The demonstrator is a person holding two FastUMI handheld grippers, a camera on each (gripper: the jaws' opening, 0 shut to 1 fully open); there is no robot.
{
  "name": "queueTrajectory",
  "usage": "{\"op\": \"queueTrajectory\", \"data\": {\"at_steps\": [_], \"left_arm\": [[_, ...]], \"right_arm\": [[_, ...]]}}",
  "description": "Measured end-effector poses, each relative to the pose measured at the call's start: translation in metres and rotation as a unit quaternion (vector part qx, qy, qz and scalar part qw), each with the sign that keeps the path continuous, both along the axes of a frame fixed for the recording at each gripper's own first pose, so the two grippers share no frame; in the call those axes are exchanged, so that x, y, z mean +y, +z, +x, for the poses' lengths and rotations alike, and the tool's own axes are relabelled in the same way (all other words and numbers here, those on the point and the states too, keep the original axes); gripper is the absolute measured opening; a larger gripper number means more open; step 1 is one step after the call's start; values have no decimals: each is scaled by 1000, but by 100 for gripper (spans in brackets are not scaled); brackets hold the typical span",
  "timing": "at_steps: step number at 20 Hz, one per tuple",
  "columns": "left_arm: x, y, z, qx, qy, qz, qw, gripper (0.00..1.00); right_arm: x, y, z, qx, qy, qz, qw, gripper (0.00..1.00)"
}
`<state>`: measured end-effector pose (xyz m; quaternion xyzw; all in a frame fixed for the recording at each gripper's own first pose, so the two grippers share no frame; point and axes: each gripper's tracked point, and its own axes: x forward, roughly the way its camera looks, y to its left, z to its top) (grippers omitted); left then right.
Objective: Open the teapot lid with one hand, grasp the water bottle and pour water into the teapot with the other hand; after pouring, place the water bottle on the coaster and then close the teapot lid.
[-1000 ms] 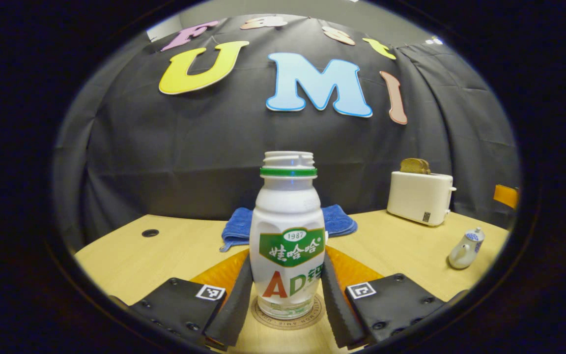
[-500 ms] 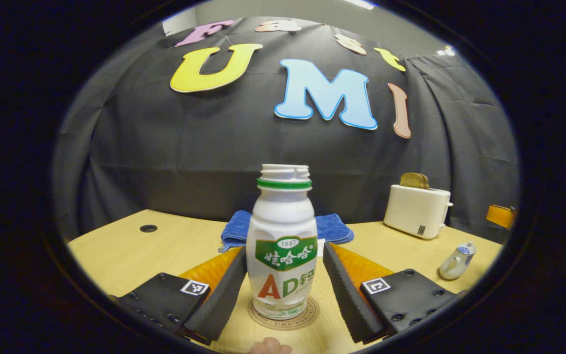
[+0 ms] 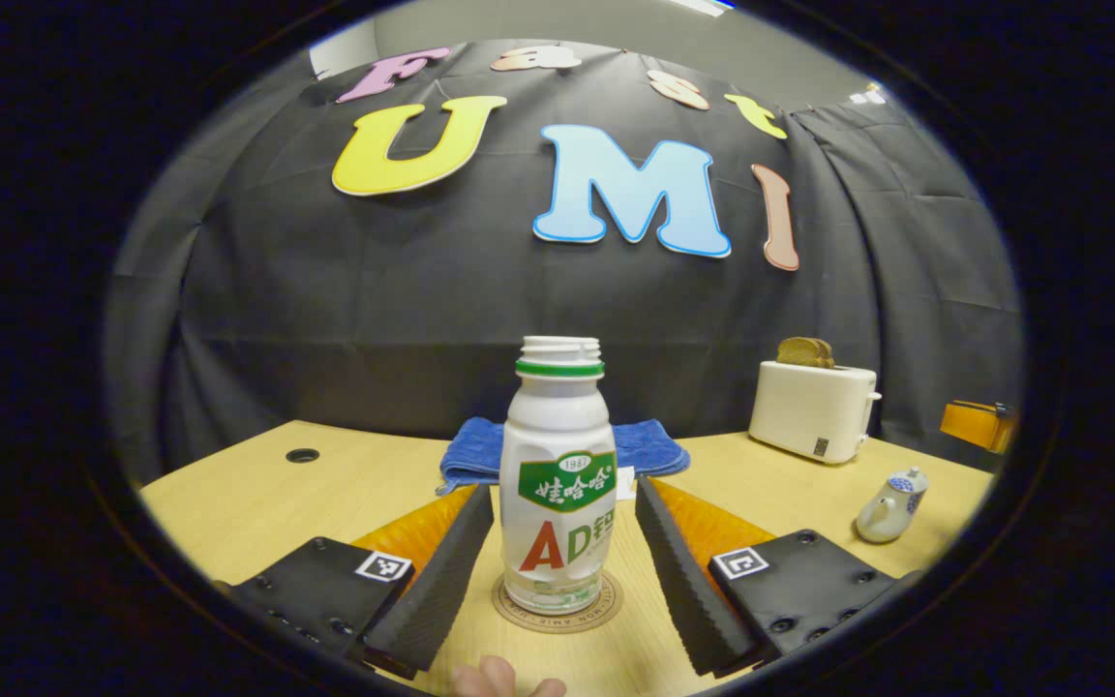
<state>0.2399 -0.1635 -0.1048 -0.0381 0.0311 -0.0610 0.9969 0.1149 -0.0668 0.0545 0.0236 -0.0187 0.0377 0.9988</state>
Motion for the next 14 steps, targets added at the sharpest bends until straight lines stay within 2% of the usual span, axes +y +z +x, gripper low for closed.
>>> {"op": "queueTrajectory", "data": {"at_steps": [3, 5, 6, 7, 8, 9, 11, 14], "left_arm": [[13, 6, -22, -2, 15, -10, 1000, 97], [14, 4, -52, 4, 17, -29, 999, 94], [8, 1, -71, 7, 16, -32, 999, 98], [-2, -4, -99, 9, 19, -21, 1000, 94], [-8, -7, -118, 8, 26, -10, 1000, 97], [-16, -6, -136, 1, 28, -5, 1000, 98], [-39, -4, -168, -8, 16, -12, 1000, 100], [-52, -8, -194, -17, 18, 4, 1000, 100]], "right_arm": [[18, 5, -6, -15, 15, -19, 1000, 54], [39, 8, -19, -16, 28, -26, 999, 54], [51, 10, -30, -17, 39, -24, 999, 55], [69, 5, -47, -13, 52, -17, 998, 67], [82, 0, -61, -10, 58, -9, 998, 86], [91, -5, -74, -6, 54, -5, 998, 88], [99, -22, -93, 3, 38, -19, 999, 86], [110, -49, -114, 28, 41, -38, 998, 87]]}}
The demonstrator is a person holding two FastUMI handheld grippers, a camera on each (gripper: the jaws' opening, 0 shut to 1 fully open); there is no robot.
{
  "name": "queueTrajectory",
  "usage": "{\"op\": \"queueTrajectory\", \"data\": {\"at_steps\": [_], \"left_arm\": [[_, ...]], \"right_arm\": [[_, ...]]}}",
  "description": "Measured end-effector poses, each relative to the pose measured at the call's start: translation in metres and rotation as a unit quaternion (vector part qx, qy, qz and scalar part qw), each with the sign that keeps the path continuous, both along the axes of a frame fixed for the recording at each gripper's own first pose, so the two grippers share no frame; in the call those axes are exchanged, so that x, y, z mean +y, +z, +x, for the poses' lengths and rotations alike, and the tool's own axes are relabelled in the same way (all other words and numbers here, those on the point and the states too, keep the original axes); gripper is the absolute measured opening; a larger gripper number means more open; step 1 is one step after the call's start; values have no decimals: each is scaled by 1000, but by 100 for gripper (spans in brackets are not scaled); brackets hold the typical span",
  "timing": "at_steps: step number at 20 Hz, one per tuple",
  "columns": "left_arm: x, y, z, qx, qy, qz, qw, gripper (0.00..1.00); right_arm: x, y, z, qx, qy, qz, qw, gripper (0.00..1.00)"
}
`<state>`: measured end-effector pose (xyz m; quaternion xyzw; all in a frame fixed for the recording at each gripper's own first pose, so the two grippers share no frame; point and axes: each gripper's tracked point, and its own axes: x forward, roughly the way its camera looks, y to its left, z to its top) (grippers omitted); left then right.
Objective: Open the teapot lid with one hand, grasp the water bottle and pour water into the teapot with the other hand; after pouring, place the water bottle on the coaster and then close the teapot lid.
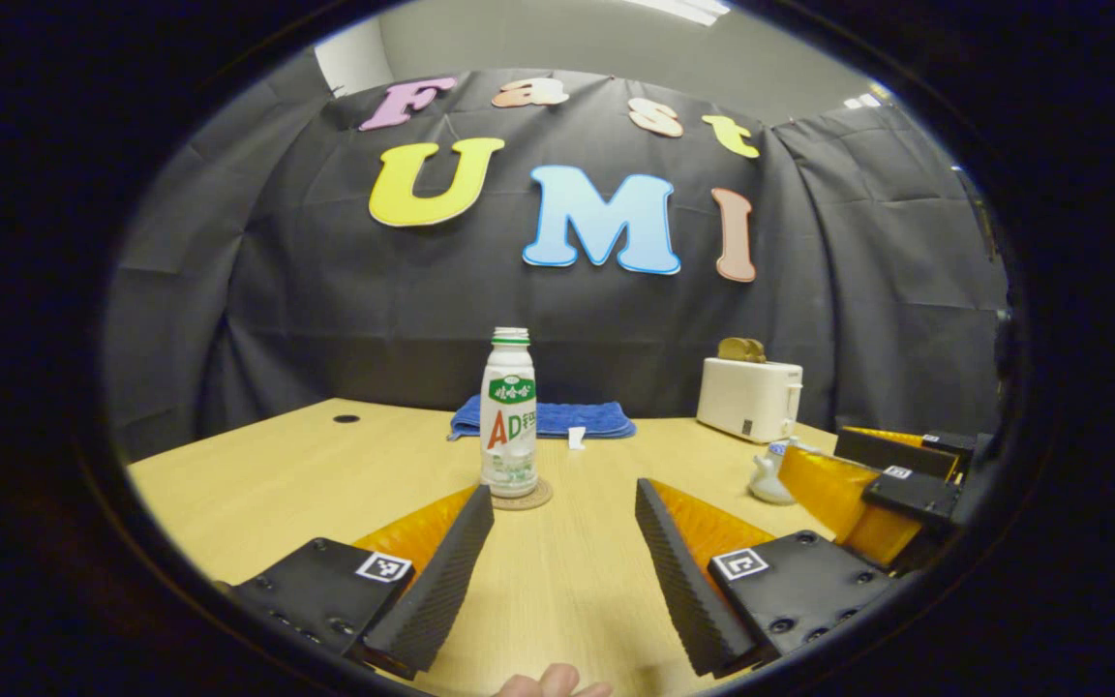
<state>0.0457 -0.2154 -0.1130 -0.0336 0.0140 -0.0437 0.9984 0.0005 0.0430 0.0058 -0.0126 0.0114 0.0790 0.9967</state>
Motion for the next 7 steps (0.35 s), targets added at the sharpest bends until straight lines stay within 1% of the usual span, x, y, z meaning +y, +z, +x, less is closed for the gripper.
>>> {"op": "queueTrajectory", "data": {"at_steps": [1, 3, 4, 5, 7], "left_arm": [[-1, 2, -4, -9, 6, 8, 1000, 100], [-3, 4, -14, -22, 12, 9, 1000, 99], [-8, 3, -18, -19, 11, 18, 1000, 99], [-4, 5, -21, -20, 26, 32, 999, 99], [1, 4, -19, -19, 35, 30, 999, 99]], "right_arm": [[3, -6, -6, 9, 2, 5, 1000, 87], [1, -1, -12, -16, -15, 14, 1000, 86], [2, -1, -14, -12, -18, 7, 1000, 86], [-4, -2, -14, -15, -31, 14, 999, 86], [0, -2, -17, -13, -27, 13, 999, 88]]}}
